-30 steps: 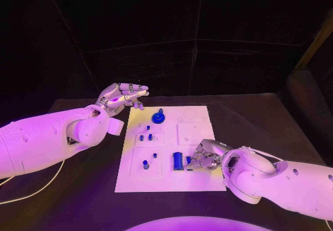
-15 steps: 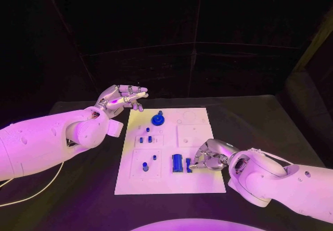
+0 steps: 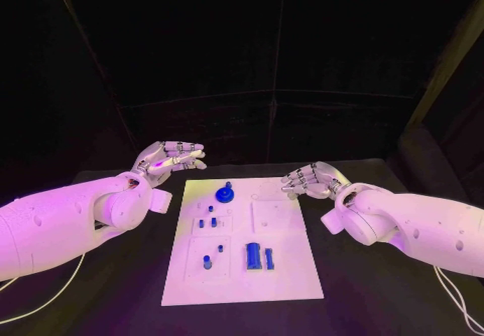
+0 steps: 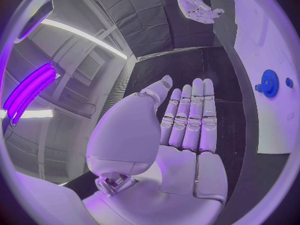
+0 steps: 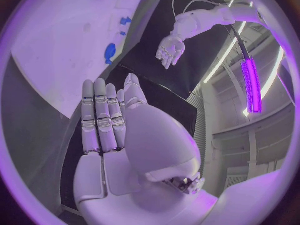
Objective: Assemble the parts on the task board
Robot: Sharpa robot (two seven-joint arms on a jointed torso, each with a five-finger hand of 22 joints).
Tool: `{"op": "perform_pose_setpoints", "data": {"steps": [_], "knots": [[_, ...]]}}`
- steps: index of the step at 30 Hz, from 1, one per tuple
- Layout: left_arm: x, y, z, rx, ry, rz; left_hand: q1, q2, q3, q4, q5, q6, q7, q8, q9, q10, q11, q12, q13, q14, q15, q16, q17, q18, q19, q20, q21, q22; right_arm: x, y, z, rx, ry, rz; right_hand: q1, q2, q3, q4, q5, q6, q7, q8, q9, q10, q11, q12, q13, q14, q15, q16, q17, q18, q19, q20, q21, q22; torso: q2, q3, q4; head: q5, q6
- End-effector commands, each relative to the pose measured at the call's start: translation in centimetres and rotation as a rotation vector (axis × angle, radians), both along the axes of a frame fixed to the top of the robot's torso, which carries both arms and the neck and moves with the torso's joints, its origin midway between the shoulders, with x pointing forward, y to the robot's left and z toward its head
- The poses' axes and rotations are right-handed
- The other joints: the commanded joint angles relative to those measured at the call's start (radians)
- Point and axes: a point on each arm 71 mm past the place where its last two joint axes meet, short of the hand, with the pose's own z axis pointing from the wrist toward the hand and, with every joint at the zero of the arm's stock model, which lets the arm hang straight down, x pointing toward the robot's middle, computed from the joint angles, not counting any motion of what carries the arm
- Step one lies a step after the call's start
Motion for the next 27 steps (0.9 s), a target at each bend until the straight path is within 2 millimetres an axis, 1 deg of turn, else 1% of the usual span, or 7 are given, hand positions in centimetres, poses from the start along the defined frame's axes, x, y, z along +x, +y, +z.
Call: {"op": "perform_pose_setpoints", "data": {"steps": [1, 13, 14, 16, 17, 25, 27], "knots": [[0.7, 0.7, 0.0, -0.011, -0.026, 0.057, 0.003, 0.011, 0.003, 0.006, -0.002, -0.003, 0.003, -0.009, -0.001, -0.001, 0.014, -0.026, -0.002, -0.027, 0.023, -0.098, -0.043, -0.001, -0.075, 0.031, -0.073, -0.058, 1.9, -0.1, 0.8, 0.284, -0.021, -0.01, 0.005, 0.018, -0.012, -0.025, -0.003, 0.014, 0.001, -0.011, -0.037, 0.027, 0.003, -0.034, -0.096, 0.0, 0.013, -0.086, -0.066, 0.012, 0.011, 0.023, -0.084, -0.063, -0.019, -0.0059, -0.0048, -0.002, 0.034], [3.3, 1.6, -1.1, 0.01, -0.042, 0.205, -0.014, 0.018, -0.05, 0.009, -0.004, -0.047, -0.011, -0.058, -0.002, -0.107, 0.053, -0.086, -0.003, -0.05, 0.069, -0.297, -0.129, 0.015, -0.185, 0.093, -0.148, -0.183, 6.7, -0.6, 0.2, 0.326, -0.093, -0.093, -0.036, 0.068, -0.051, -0.118, 0.005, 0.024, 0.009, -0.012, -0.154, 0.043, 0.012, -0.068, -0.268, 0.074, 0.019, -0.218, -0.206, 0.012, 0.111, 0.022, -0.215, -0.178, -0.032, -0.0034, 0.0054, 0.008, 0.088], [3.1, 1.3, -1.3, 0.03, -0.022, 0.153, -0.414, 0.085, -0.127, -0.028, -0.073, -0.33, -0.066, -0.12, -0.066, -0.395, -0.004, -0.146, -0.064, -0.328, 0.012, -0.345, -0.216, -0.05, -0.4, 0.006, -0.213, -0.259, 6.6, -0.7, -0.2, 0.248, -0.067, -0.116, -0.511, 0.021, 0.039, -0.127, -0.069, -0.267, -0.052, -0.073, -0.198, -0.292, -0.035, -0.13, -0.329, -0.272, -0.089, -0.286, -0.234, -0.052, -0.172, -0.043, -0.306, -0.25, -0.03, -0.0044, 0.0028, 0.006, 0.081], [3.1, 1.2, -1.3, 0.03, -0.021, 0.154, -0.444, 0.085, -0.137, -0.028, -0.073, -0.352, -0.069, -0.12, -0.066, -0.419, -0.009, -0.146, -0.064, -0.345, 0.013, -0.352, -0.216, -0.05, -0.417, 0.001, -0.213, -0.267, 6.5, -0.6, -0.2, 0.25, -0.067, -0.118, -0.54, 0.02, 0.04, -0.127, -0.069, -0.282, -0.052, -0.073, -0.207, -0.312, -0.031, -0.13, -0.329, -0.287, -0.017, -0.286, -0.245, -0.051, -0.183, -0.043, -0.323, -0.263, -0.032, -0.0037, 0.0046, 0.007, 0.08], [3.0, 1.2, -1.3, 0.03, -0.021, 0.156, -0.48, 0.085, -0.144, -0.028, -0.073, -0.376, -0.074, -0.12, -0.066, -0.444, -0.014, -0.146, -0.064, -0.369, 0.009, -0.356, -0.216, -0.05, -0.435, -0.007, -0.213, -0.273, 6.4, -0.6, -0.2, 0.253, -0.068, -0.12, -0.583, 0.015, 0.047, -0.127, -0.069, -0.307, -0.057, -0.073, -0.212, -0.342, -0.035, -0.13, -0.329, -0.317, -0.089, -0.286, -0.317, -0.052, -0.208, -0.048, -0.333, -0.27, -0.034, -0.0026, 0.0072, 0.009, 0.079], [1.5, -0.5, -2.1, 0.038, -0.009, 0.191, -0.718, 0.085, -0.189, -0.028, -0.073, -0.542, -0.106, -0.12, -0.066, -0.613, -0.048, -0.146, -0.064, -0.531, -0.021, -0.384, -0.216, -0.071, -0.562, -0.056, -0.213, -0.318, 4.7, 0.4, -0.2, 0.309, -0.076, -0.17, -0.861, -0.014, 0.099, -0.127, -0.069, -0.476, -0.09, -0.073, -0.239, -0.538, -0.06, -0.13, -0.329, -0.516, -0.089, -0.286, -0.317, -0.069, -0.373, -0.085, -0.388, -0.314, -0.06, 0.0075, 0.0318, 0.024, 0.069], [0.8, -1.2, -2.3, 0.042, -0.005, 0.207, -0.768, 0.085, -0.199, -0.028, -0.073, -0.577, -0.113, -0.12, -0.066, -0.648, -0.055, -0.146, -0.064, -0.565, -0.027, -0.389, -0.216, -0.077, -0.589, -0.067, -0.213, -0.327, 3.9, 0.9, -0.2, 0.331, -0.078, -0.192, -0.92, -0.02, 0.11, -0.127, -0.069, -0.512, -0.097, -0.073, -0.313, -0.579, -0.131, -0.13, -0.329, -0.559, -0.089, -0.286, -0.317, -0.079, -0.407, -0.093, -0.399, -0.323, -0.06, 0.0075, 0.0318, 0.024, 0.069]]}}
